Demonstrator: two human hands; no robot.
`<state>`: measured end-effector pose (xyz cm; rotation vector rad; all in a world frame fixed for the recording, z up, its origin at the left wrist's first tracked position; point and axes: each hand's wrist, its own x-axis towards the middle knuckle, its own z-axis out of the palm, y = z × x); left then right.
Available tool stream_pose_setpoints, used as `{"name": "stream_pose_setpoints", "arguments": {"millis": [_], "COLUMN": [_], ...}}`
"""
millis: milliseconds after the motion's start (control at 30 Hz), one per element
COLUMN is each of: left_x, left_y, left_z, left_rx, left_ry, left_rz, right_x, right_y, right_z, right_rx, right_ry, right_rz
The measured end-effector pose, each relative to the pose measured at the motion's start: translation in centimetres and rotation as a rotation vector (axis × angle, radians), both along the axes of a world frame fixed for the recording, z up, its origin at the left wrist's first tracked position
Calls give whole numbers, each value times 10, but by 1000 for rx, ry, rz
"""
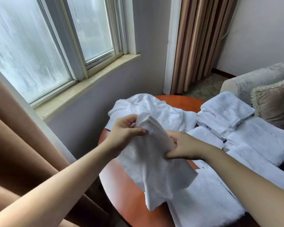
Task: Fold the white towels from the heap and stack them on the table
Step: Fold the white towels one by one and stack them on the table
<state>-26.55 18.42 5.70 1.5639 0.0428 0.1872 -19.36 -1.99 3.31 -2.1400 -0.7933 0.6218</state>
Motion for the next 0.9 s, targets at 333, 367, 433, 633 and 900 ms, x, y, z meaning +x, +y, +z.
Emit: {"name": "stream_pose_setpoints", "arguments": {"millis": [333, 367, 433, 633, 900], "left_x": [7, 7, 8, 2, -22], "left_y": [14, 14, 15, 28, 64], "left_z": [0, -1, -4, -19, -34], "left_rx": [-78, -74, -55, 75, 177], "left_ry": [-65, -67, -59, 15, 81], "left_rz": [106, 104, 88, -35, -115], "right_x": [-1, 0, 0, 5, -8], "right_y": [-20, -20, -16, 3, 22], "right_z": [-77, -83, -87, -106, -134], "right_rx": [-79, -61, -10, -159, -160], "right_ry": [-64, -88, -46, -29, 229], "right_rz": [-256, -276, -241, 51, -55]}}
